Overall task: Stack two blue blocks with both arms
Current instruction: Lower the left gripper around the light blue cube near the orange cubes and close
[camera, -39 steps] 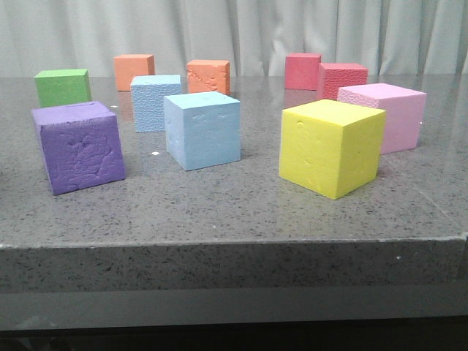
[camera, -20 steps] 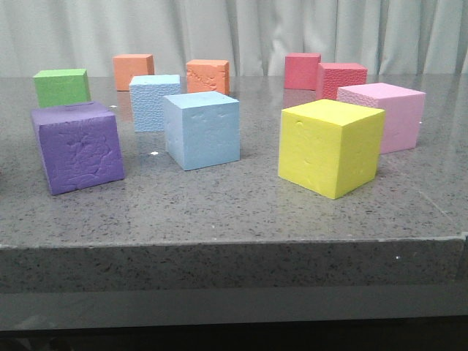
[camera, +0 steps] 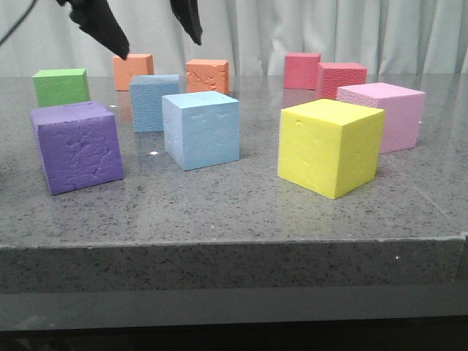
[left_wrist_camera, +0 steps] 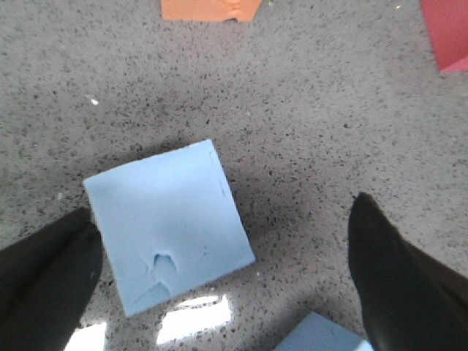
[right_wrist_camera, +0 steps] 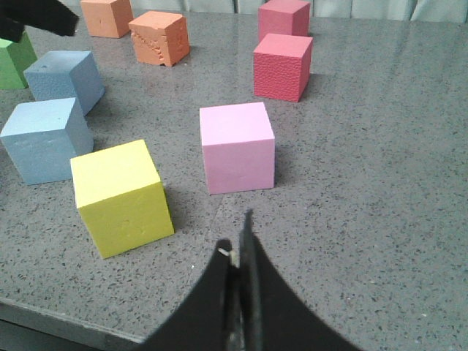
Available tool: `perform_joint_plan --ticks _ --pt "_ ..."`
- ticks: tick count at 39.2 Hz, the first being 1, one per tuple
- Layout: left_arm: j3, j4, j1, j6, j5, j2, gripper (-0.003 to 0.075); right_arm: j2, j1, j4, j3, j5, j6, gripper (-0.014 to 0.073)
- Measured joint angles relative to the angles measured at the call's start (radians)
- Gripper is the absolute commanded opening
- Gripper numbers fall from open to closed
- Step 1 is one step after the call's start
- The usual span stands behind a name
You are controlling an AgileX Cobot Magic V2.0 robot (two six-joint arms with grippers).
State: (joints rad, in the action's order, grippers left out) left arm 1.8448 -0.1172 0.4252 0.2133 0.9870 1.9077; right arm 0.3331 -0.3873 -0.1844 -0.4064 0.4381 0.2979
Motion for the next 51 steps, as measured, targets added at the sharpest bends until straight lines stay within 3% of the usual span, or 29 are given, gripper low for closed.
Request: perform_joint_plan --ticks 6,19,30,40,51 --pt "0.109 0.059 0.000 0.059 0.100 0.097 0.0660 0.000 0.000 0.001 0.000 0.000 0.000 -0.0067" --pt "0.138 0.066 0.000 0.085 0.128 0.144 0.0655 0.000 0.000 0.004 0.000 0.000 0.000 -0.0067" --pt "0.138 0.066 0.000 0.089 0.139 0.144 0.0505 0.000 0.000 0.004 0.000 0.000 0.000 -0.0067" --pt "0.139 0.080 0.000 0.090 0.149 0.144 0.0437 0.000 0.000 0.004 0.000 0.000 0.000 -0.0067" --pt "0.139 0.084 0.000 0.090 0.147 0.144 0.0293 0.000 0.000 0.004 0.000 0.000 0.000 -0.0067"
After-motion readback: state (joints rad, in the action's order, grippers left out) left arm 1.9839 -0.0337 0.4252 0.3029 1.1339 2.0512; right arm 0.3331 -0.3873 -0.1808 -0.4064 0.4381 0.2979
